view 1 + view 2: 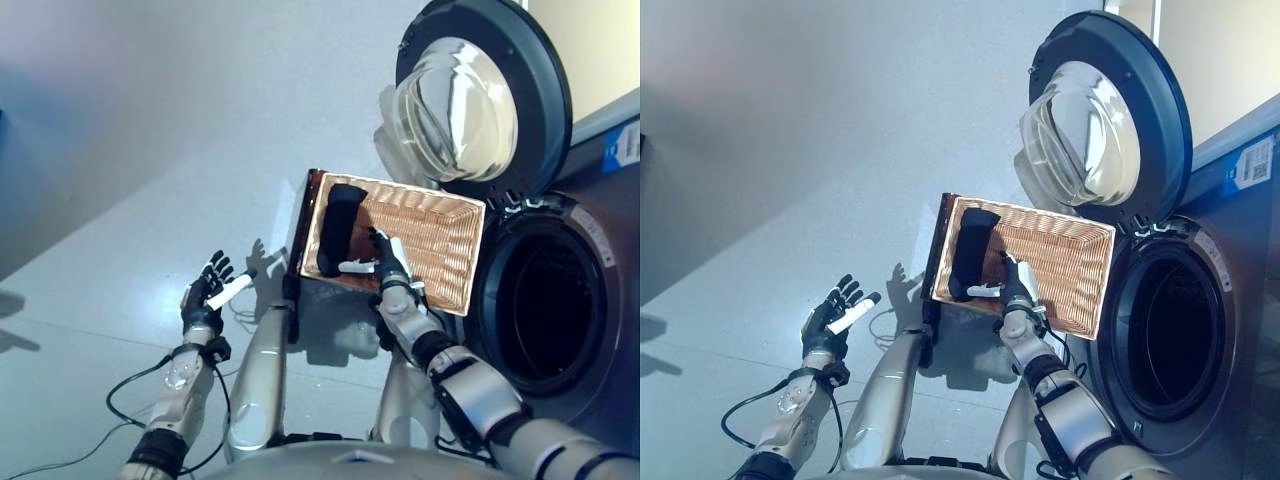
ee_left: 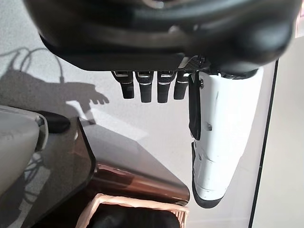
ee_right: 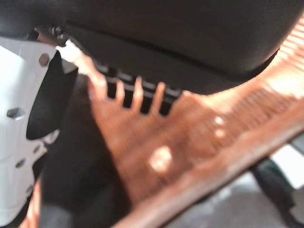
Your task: Pick up the clothes and place them into the washing machine
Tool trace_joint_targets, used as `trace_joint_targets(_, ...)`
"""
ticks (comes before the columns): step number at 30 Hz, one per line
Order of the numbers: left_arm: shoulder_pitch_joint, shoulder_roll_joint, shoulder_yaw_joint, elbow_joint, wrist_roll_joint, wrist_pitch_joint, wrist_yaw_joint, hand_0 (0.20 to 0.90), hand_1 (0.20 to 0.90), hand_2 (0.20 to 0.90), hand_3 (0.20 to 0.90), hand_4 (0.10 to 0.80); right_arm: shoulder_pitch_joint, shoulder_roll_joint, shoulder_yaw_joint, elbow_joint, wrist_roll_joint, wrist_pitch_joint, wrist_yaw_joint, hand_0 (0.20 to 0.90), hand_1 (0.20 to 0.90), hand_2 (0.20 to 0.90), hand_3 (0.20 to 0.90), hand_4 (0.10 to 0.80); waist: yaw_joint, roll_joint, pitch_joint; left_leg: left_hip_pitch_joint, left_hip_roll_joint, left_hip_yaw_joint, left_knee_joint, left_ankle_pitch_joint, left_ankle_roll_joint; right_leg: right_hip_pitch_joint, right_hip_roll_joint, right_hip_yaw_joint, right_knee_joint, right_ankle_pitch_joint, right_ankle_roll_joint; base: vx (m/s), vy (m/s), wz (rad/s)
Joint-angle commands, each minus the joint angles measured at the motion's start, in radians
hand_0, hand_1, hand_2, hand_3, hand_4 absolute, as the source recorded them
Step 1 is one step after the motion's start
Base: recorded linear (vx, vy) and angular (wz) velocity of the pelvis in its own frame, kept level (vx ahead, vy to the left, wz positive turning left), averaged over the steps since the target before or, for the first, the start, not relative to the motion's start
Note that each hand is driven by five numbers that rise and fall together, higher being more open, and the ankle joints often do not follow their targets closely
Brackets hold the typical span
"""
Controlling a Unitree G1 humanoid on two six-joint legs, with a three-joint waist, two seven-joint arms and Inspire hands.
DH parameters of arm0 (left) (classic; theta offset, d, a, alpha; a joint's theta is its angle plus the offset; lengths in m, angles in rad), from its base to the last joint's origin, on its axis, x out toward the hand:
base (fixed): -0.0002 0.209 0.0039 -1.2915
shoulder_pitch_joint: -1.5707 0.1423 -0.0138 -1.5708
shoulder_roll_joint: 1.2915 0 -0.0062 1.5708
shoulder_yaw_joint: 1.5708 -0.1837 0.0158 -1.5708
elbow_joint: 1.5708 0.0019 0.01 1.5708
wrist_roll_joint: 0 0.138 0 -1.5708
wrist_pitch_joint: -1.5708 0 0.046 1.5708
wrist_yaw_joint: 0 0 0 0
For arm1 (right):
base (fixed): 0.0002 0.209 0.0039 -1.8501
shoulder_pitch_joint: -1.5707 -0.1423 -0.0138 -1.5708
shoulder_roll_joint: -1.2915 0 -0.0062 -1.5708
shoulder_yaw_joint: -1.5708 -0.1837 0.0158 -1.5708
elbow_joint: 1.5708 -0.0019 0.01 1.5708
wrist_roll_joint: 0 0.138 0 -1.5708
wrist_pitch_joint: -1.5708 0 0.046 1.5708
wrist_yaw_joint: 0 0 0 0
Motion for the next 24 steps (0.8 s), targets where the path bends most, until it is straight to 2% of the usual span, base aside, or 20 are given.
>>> trace_joint_targets(1,0.041,0.066,-0.014,-0.125,0.009,-0.073,0.011,0.9,0.9,0.9,0.9,0.8,-0.032,0.017,-0.019,0.02,0.04,-0.011,-0.041,0.9,0.9,0.9,0.9,0.8,0.04,0.011,-0.06,-0.044,0.008,0.007,0.052,-0.014,-0.05,-0.012,0.017,0.058,-0.042,0.165,0.015,0.02,0.034,0.0)
trace_joint_targets(12,0.047,0.077,-0.036,-0.125,0.015,-0.069,0.012,0.9,0.9,0.9,0.9,0.8,-0.076,0.019,-0.046,0.054,0.078,-0.013,-0.039,0.9,0.9,0.9,0.9,0.8,0.059,0.026,-0.067,-0.076,0.001,0.009,0.121,-0.05,-0.038,-0.045,0.008,0.064,0.03,0.126,0.009,0.002,0.002,0.0)
trace_joint_targets(24,0.033,0.073,-0.031,-0.092,0.021,-0.073,0.032,0.9,0.9,0.9,0.9,0.8,-0.077,0.067,-0.026,0.013,0.108,-0.036,-0.054,0.9,0.9,0.9,0.9,0.8,0.063,0.013,-0.086,-0.032,-0.007,0.013,0.045,-0.035,-0.032,-0.011,0.007,0.056,-0.038,0.159,0.02,0.016,0.004,0.0)
